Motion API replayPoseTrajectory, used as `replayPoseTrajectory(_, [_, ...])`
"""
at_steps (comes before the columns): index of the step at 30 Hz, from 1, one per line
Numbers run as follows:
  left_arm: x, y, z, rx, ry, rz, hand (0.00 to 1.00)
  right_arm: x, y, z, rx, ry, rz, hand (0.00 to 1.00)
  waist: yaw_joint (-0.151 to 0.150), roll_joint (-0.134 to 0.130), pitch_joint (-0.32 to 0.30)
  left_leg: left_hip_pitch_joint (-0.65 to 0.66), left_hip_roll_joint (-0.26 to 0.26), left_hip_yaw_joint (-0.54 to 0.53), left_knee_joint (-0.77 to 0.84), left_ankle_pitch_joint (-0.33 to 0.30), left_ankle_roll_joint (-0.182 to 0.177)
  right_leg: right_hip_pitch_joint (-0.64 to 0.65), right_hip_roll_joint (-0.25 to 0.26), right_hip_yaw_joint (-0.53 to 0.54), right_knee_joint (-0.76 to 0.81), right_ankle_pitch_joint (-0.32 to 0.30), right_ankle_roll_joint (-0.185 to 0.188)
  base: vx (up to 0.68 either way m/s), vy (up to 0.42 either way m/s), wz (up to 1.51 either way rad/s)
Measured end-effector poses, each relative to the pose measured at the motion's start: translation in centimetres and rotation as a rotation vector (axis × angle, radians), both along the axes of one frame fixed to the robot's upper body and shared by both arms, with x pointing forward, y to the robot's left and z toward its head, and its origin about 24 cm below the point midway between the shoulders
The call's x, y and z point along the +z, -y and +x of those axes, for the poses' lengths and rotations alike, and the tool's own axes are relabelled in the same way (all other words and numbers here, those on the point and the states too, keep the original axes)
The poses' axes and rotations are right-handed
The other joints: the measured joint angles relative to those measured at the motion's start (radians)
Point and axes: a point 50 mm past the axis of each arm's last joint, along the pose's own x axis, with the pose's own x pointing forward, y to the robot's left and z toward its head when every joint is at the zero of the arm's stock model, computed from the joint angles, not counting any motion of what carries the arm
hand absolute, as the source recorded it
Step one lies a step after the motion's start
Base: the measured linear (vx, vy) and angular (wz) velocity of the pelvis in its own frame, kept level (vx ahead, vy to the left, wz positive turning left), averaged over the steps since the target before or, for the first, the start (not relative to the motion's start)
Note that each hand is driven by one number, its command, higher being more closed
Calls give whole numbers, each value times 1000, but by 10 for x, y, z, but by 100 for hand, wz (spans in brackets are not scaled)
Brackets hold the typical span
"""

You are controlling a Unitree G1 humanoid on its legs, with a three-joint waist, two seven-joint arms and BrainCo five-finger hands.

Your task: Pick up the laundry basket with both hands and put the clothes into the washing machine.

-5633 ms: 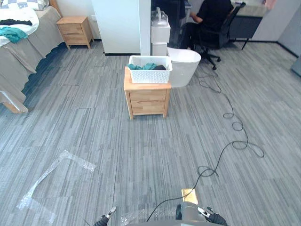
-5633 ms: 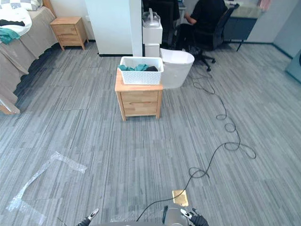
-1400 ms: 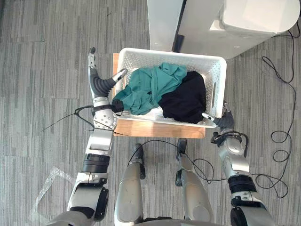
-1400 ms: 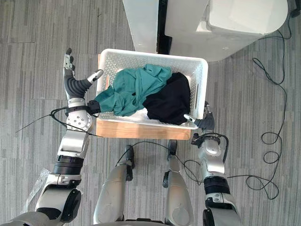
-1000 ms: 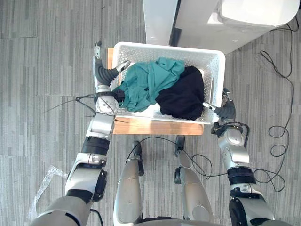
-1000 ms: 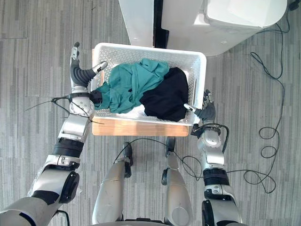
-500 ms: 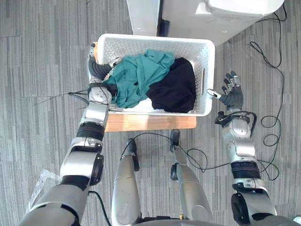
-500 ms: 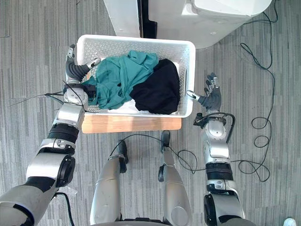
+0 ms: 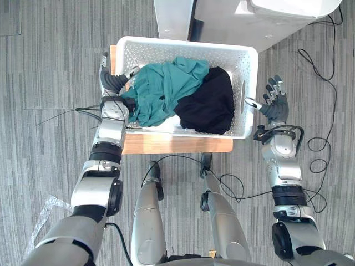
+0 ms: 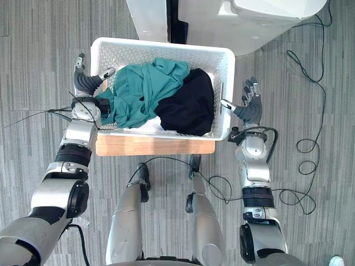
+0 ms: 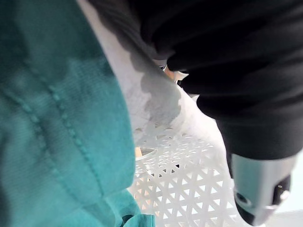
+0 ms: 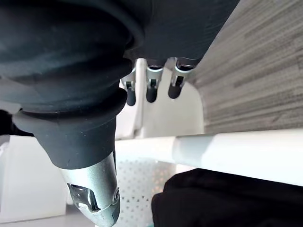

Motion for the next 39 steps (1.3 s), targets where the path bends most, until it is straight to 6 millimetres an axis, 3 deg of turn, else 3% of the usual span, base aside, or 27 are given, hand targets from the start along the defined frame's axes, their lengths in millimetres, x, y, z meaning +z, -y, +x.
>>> replayPoseTrajectory(10, [0,-1,4,-78,-60,64,0,25,-7,11,28,42,-12,0,10,-4,-3,-11,10,5,8,0,0,-20,0,-22,24,-11,-9,-3,-56,-1])
replayPoseTrajectory(13, [3,2,7,-116,-74,73,0,23,-9,19,41,9,-9,0,14,-4,-3,-22,13,5,18,0,0,-27,-1,-32,34,-16,-13,-17,-45,4])
replayPoseTrajectory(16, [6,8,10,-150,-114,142,0,15,-16,29,70,-62,-3,0,26,-5,-6,-30,14,6,26,-1,1,-34,-6,-48,41,-20,-17,-26,-42,0])
replayPoseTrajectory(22, [-8,5,13,-168,-217,195,0,-6,-18,40,108,-172,26,0,22,-11,-76,-76,26,13,64,-19,9,-74,-8,-61,58,-12,-14,-9,-24,-7])
replayPoseTrajectory(30, [-5,0,13,-172,-238,236,0,-25,-21,49,160,-290,62,0,13,-20,-88,-86,30,12,69,-20,9,-79,-8,-73,57,-16,-19,-8,-33,-1])
replayPoseTrajectory(31, [-9,-1,14,-172,-257,234,100,-30,-22,49,168,-312,66,100,9,-20,-107,-96,30,10,69,-20,9,-88,-8,-77,55,-10,-16,-7,-32,1])
replayPoseTrajectory(39, [-14,-4,14,-181,-312,254,100,-41,-20,51,174,-381,68,100,-2,-19,-125,-97,33,8,71,-20,9,-86,-6,-81,54,-1,-29,-4,-22,0])
